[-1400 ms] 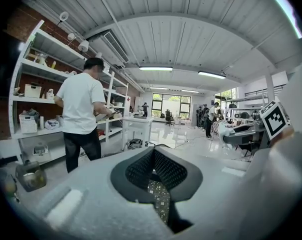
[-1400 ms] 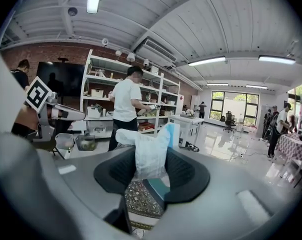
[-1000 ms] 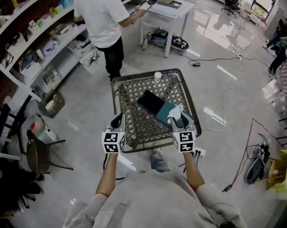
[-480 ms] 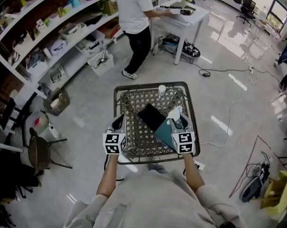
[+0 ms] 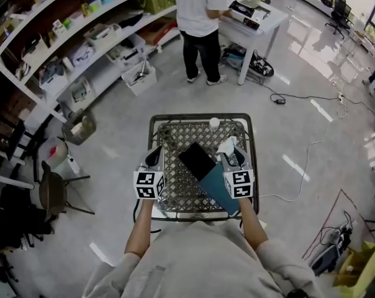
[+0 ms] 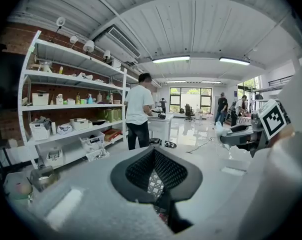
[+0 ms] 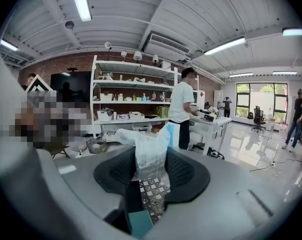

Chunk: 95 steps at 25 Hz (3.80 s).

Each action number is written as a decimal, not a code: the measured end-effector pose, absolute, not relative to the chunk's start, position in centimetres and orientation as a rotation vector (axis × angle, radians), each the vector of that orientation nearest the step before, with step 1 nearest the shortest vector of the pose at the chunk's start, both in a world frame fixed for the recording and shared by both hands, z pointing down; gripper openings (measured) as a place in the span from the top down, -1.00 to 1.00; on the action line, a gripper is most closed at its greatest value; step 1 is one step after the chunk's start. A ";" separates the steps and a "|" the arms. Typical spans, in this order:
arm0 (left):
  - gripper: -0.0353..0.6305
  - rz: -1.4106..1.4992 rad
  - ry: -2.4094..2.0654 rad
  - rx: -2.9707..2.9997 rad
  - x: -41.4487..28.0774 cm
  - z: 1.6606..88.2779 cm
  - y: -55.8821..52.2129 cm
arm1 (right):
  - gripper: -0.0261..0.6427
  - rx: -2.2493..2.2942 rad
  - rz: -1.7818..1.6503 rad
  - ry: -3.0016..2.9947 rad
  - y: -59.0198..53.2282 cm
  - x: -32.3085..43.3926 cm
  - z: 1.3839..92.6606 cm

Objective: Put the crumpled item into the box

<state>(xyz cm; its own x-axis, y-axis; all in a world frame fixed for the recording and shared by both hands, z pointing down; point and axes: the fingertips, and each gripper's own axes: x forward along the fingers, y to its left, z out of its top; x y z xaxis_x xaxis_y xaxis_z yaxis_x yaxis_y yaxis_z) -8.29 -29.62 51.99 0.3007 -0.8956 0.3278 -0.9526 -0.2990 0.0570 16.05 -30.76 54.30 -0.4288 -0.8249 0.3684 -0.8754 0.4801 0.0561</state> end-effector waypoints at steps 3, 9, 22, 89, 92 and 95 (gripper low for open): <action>0.88 0.359 -1.691 2.325 -7.9 52.3 -30.7 | 0.44 1.415 0.221 -2.391 -31.7 16.1 54.9; 0.88 0.373 -1.671 2.314 -7.2 53.3 -32.1 | 0.44 1.402 0.259 -2.376 -33.1 16.5 56.3; 0.88 0.385 -1.563 2.343 -8.1 55.8 -33.5 | 0.44 1.409 0.286 -2.314 -33.1 14.3 58.3; 0.88 0.481 -1.393 2.180 -11.4 68.8 -30.7 | 0.44 0.446 -0.223 -1.869 -27.6 5.5 78.2; 0.88 0.484 -1.387 2.177 -11.4 69.1 -30.5 | 0.44 0.419 -0.193 -1.847 -28.1 5.3 79.8; 0.88 0.486 -1.384 2.173 -11.4 69.3 -30.4 | 0.44 0.401 -0.153 -1.825 -28.4 5.3 81.3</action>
